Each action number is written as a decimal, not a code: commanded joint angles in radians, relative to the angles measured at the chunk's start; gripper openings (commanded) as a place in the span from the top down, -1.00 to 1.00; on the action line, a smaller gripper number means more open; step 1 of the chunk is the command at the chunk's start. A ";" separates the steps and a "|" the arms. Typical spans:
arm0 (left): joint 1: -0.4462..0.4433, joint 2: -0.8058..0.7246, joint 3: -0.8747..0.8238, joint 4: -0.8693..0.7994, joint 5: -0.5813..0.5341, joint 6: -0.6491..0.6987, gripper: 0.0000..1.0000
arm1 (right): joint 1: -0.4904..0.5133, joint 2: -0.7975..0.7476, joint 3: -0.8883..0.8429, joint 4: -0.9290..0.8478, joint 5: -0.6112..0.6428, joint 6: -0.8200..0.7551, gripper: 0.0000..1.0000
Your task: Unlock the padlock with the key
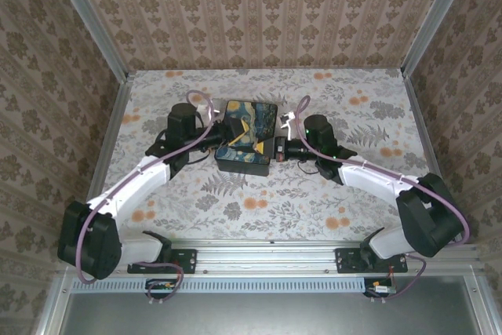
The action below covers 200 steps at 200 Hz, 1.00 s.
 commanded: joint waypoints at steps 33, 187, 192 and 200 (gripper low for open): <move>-0.026 0.036 0.084 -0.194 0.011 0.195 0.21 | 0.007 -0.067 0.070 -0.167 -0.079 -0.182 1.00; -0.057 0.080 0.092 -0.167 0.042 0.185 0.64 | 0.023 -0.070 0.093 -0.206 -0.065 -0.202 1.00; -0.057 0.081 0.092 -0.170 0.042 0.185 0.63 | 0.024 -0.070 0.092 -0.204 -0.066 -0.202 1.00; -0.057 0.081 0.091 -0.169 0.042 0.185 0.63 | 0.024 -0.070 0.093 -0.200 -0.066 -0.200 1.00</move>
